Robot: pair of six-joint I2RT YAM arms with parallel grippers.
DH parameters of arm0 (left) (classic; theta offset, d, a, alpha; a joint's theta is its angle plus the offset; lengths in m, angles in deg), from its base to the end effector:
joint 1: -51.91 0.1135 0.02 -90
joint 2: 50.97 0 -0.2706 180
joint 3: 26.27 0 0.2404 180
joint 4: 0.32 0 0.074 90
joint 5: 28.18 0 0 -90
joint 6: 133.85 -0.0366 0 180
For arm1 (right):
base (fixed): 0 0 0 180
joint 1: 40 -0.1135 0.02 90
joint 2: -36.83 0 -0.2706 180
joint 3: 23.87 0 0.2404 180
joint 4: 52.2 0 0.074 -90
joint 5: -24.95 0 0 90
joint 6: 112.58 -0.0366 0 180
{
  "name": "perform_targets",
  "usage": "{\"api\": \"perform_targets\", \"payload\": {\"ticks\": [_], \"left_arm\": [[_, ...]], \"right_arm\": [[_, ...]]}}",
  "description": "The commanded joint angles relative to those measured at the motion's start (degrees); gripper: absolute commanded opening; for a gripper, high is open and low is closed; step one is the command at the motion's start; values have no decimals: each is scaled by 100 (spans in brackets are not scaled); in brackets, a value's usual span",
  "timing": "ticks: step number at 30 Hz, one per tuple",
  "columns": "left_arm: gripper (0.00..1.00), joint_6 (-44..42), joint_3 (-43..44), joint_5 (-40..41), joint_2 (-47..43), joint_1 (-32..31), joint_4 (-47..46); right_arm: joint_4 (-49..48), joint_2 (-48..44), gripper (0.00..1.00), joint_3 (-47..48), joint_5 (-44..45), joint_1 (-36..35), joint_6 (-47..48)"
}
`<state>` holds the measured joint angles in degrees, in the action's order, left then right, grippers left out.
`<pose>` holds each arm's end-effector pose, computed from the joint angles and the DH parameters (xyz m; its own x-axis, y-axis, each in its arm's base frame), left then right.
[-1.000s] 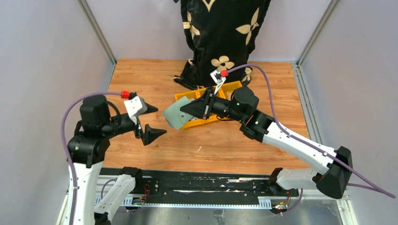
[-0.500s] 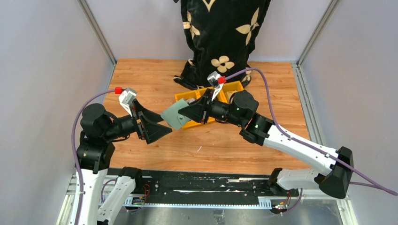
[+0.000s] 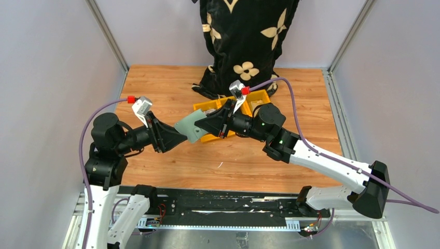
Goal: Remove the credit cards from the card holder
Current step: Open the card holder.
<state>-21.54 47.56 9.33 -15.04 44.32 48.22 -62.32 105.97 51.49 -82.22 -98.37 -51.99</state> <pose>0.0806 -0.0400 0.4022 -0.4932 -0.1675 -0.8536 0.7199 0.4724 -0.5086 0.1309 0.2332 0.4231 -0.3439 0.3363 -0.8767 -0.9105 0.1087 0.3989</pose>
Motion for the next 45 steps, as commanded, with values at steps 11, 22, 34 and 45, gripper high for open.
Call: {"api": "perform_targets", "payload": {"ticks": [11, 22, 34, 45], "left_arm": [[47, -1616, 1064, 883, 334, -23, 1674], [100, -244, 777, 160, 244, -23, 805], [76, 1177, 77, -7, -69, -23, -837], [8, 1132, 71, 172, -79, -23, -778]], "right_arm": [[757, -635, 0, 205, 651, -149, 584], [28, -326, 0, 177, 64, -148, -290], [-744, 20, 0, 140, -48, -226, -869], [-684, 93, 20, 84, 149, -263, -870]]}}
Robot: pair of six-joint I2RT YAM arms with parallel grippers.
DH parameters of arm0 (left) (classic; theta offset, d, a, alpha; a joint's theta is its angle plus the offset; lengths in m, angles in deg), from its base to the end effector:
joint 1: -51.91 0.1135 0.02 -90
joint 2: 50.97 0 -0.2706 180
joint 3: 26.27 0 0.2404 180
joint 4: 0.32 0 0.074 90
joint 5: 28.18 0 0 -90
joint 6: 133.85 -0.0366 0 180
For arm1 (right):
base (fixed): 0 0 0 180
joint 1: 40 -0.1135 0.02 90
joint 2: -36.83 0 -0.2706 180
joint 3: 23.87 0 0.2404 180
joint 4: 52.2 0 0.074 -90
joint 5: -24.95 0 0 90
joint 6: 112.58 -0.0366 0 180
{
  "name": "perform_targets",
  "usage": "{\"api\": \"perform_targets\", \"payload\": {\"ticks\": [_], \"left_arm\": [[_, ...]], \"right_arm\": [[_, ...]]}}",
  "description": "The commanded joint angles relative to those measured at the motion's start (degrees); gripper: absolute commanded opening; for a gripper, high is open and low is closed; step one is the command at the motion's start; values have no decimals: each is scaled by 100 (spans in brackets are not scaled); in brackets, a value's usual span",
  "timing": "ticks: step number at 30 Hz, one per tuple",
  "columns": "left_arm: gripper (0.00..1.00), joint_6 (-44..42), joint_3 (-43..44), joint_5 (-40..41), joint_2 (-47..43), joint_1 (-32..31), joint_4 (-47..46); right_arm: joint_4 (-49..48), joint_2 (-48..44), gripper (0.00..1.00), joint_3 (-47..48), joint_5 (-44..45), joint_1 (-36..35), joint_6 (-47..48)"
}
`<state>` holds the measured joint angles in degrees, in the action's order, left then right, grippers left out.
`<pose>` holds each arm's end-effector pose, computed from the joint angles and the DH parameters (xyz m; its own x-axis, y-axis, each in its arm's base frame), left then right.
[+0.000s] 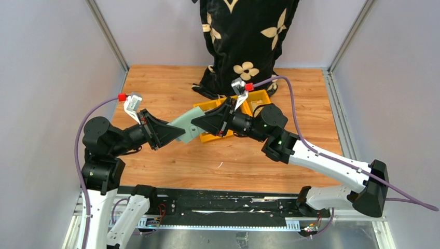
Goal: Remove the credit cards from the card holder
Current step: Open the card holder.
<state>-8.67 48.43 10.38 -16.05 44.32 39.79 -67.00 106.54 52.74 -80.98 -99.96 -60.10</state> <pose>0.0752 -0.0389 0.4217 -0.4987 -0.2959 -0.8147 0.6975 0.4210 -0.5798 0.1246 0.2355 0.4366 -0.4379 0.4126 -0.7987 -0.8742 0.0118 0.4854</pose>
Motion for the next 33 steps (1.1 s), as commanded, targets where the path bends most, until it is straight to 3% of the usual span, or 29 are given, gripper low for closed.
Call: {"api": "perform_targets", "payload": {"ticks": [1, 5, 9, 12, 17, 25, 33], "left_arm": [[5, -213, 17, 98, 36, -23, 135], [0, -236, 131, 69, 80, -23, 198], [0, -258, 75, 468, 27, -23, 108], [0, -337, -78, 1038, 0, -23, 142], [0, -440, -184, 1750, 20, -23, 334], [0, -330, 39, 1439, 62, -23, 401], [0, -18, 55, 882, 97, -23, 307]], "right_arm": [[-135, 15, 26, -47, 68, -103, -11], [891, -286, 51, 76, 743, -109, 698], [1639, -681, 65, 46, 1921, -227, 1314], [1837, -704, 69, 172, 2929, -756, 2045], [1956, -207, 68, 653, 3965, -1605, 3060], [2143, 639, 54, 1401, 4089, -1801, 3408], [2188, 860, 51, 1574, 4452, -1799, 3593]]}}
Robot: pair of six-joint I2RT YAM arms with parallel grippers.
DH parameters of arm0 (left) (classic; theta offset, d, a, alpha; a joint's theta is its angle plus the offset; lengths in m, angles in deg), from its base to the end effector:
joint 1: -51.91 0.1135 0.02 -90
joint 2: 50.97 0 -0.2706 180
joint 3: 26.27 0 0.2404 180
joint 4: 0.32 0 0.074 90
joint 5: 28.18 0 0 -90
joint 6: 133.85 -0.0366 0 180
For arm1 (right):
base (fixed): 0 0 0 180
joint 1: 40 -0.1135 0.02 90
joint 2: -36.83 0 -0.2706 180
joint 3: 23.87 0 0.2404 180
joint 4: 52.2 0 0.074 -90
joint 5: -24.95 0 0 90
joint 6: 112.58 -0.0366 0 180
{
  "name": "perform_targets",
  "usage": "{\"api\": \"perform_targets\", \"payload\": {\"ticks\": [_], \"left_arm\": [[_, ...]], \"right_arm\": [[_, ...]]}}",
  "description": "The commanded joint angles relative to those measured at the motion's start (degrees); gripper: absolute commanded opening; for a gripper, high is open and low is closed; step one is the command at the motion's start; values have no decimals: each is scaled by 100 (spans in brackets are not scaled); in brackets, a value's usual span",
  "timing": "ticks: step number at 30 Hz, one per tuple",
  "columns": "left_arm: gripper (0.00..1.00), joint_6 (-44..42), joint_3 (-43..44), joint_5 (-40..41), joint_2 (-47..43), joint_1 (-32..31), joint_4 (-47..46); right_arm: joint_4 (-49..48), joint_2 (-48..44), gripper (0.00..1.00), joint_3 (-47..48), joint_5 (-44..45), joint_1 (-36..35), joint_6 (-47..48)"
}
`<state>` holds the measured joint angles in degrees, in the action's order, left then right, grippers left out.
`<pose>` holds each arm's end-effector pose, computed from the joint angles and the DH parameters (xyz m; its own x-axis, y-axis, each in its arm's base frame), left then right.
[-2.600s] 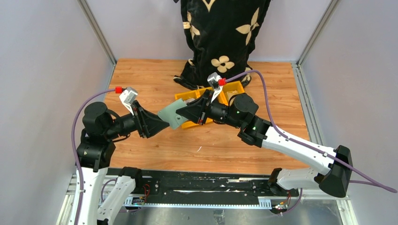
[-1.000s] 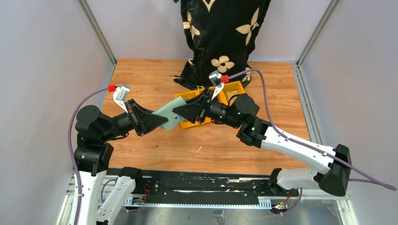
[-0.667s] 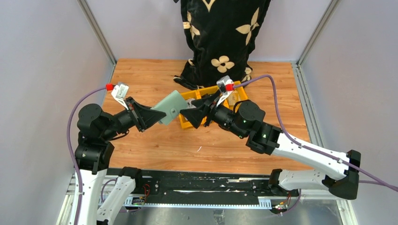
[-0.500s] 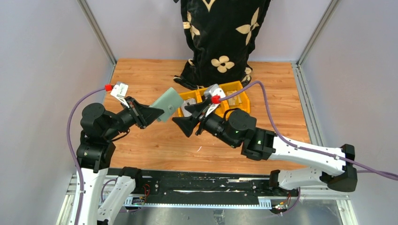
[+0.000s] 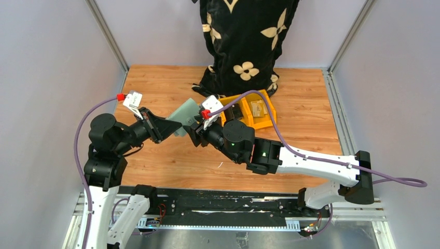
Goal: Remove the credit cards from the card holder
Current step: Open the card holder.
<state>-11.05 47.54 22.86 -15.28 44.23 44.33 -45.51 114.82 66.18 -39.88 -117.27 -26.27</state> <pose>0.0873 -0.0350 0.4081 -0.4864 -0.3594 -0.7964 0.5467 0.5858 -0.5983 0.0825 0.2945 0.4384 -0.0302 0.1305 -0.9910 -0.7892 0.6053 0.1038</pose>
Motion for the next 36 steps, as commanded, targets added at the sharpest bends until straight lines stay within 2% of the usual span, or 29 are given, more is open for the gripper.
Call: {"api": "perform_targets", "payload": {"ticks": [1, 7, 11, 18, 20, 29, 32, 33, 34, 35, 36], "left_arm": [[0, 283, 138, -419, 37, -14, -179], [0, 639, 166, -876, 83, -14, -479], [0, 838, 162, -1152, 88, -14, -630], [0, 860, 306, -1210, 78, -14, -721], [0, 822, 317, -1203, 71, -14, -706], [0, 565, 487, -953, 27, -14, -590], [0, 490, 533, -820, 35, -14, -583], [0, 464, 531, -803, 35, -14, -569], [0, 457, 521, -793, 35, -14, -563], [0, 456, 513, -796, 39, -14, -561], [0, 456, 508, -787, 42, -14, -553]], "right_arm": [[48, 65, 50, 243, 348, -68, 213], [144, 283, 44, 341, 590, -60, 262], [289, 378, 36, 442, 800, -68, 289], [209, 283, 6, 153, 1011, -68, 154], [144, 218, 0, 94, 1071, -68, 110], [-279, -211, 0, -373, 1144, -67, -63], [-448, -315, 0, -555, 595, -63, -167], [-448, -320, 3, -550, 280, -64, -202], [-426, -313, 13, -528, 47, -63, -233], [-412, -306, 32, -513, -114, -67, -324], [-414, -304, 44, -516, -215, -68, -357]]}}
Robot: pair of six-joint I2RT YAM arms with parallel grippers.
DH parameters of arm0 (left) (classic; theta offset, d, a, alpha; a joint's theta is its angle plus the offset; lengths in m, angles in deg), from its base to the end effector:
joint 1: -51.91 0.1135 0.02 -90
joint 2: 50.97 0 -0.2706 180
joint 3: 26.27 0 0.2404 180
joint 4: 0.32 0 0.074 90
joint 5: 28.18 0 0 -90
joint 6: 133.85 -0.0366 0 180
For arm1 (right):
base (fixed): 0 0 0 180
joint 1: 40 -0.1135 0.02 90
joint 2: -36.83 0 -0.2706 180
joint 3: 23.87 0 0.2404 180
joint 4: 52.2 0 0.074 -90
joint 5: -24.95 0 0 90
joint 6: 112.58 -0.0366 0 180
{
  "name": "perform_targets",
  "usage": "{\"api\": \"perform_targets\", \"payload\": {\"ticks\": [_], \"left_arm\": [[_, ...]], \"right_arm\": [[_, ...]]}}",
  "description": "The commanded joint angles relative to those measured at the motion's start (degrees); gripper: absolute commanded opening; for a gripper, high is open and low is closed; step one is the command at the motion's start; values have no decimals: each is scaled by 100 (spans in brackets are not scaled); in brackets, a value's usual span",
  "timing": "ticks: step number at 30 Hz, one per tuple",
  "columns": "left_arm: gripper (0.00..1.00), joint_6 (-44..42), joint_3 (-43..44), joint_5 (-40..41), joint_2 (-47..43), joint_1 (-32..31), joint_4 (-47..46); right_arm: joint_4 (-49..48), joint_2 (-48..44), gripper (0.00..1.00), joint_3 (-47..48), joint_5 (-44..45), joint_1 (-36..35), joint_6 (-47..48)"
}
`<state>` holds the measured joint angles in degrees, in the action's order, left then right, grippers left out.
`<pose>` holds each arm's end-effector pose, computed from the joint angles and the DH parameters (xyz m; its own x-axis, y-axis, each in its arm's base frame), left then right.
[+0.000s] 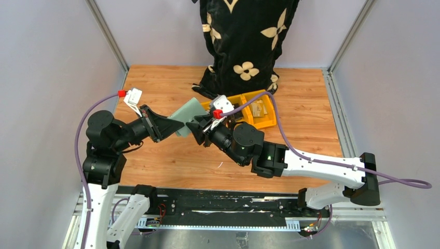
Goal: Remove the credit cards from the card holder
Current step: Open the card holder.
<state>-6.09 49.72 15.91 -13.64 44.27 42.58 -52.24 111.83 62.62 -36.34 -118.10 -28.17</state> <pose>0.0874 -0.0383 0.4204 -0.5493 -0.3562 -0.7559 0.5895 0.4759 -0.6527 0.0769 0.2797 0.4440 -0.0331 0.2571 -0.9658 -0.7616 0.6193 0.1910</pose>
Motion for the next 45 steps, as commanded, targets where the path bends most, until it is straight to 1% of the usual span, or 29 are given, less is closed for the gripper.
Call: {"api": "perform_targets", "payload": {"ticks": [1, 3, 6, 9, 13, 14, 16, 19, 22, 25, 26, 29, 31, 33, 36, 38, 40, 42, 44, 45], "left_arm": [[0, -33, 279, -79, -122, -18, -377], [0, -32, 269, -59, -133, -18, -379], [0, -20, 267, -68, -147, -18, -378], [0, 28, 273, -121, -163, -18, -376], [0, 66, 278, -167, -186, -18, -340], [0, 98, 286, -167, -182, -18, -351], [0, 172, 306, -173, -181, -18, -396], [0, 230, 350, -194, -174, -18, -455], [0, 265, 393, -236, -139, -18, -456], [0, 276, 395, -261, -144, -18, -460], [0, 256, 397, -266, -147, -18, -441], [0, 181, 411, -253, -163, -18, -382], [0, 118, 427, -248, -169, -18, -352], [0, 94, 454, -242, -162, -18, -334], [0, 66, 519, -242, -140, -18, -334], [0, 69, 575, -224, -118, -18, -365], [0, 82, 630, -216, -82, -18, -390], [0, 117, 653, -203, -55, -18, -441], [0, 175, 646, -211, -50, -18, -505], [0, 205, 636, -215, -50, -18, -530]], "right_arm": [[248, -3, 52, -174, -561, -2, -189], [218, 26, 61, -207, -453, -20, -192], [274, 151, 62, -161, -121, -29, -176], [381, 314, 52, 10, 446, -45, -168], [354, 494, 31, 254, 1002, -69, 24], [360, 568, 29, 330, 1084, -111, 129], [377, 774, 28, 505, 1295, -201, 378], [380, 1088, 24, 758, 1779, -354, 683], [492, 1342, 18, 950, 2057, -388, 714], [512, 1488, 6, 1108, 2267, -387, 760], [479, 1493, 0, 1119, 2337, -389, 775], [321, 1390, 0, 1033, 2514, -389, 770], [146, 1219, 0, 844, 2424, -389, 682], [-127, 919, 0, 473, 2176, -387, 478], [-729, 393, 0, -332, 1666, -367, 134], [-876, 58, 0, -694, 1391, -347, -79], [-1087, -239, 0, -1049, 1042, -350, -99], [-1096, -484, 0, -1298, 836, -344, -182], [-1174, -686, 8, -1525, 568, -346, -214], [-1204, -783, 19, -1615, 436, -335, -246]]}}
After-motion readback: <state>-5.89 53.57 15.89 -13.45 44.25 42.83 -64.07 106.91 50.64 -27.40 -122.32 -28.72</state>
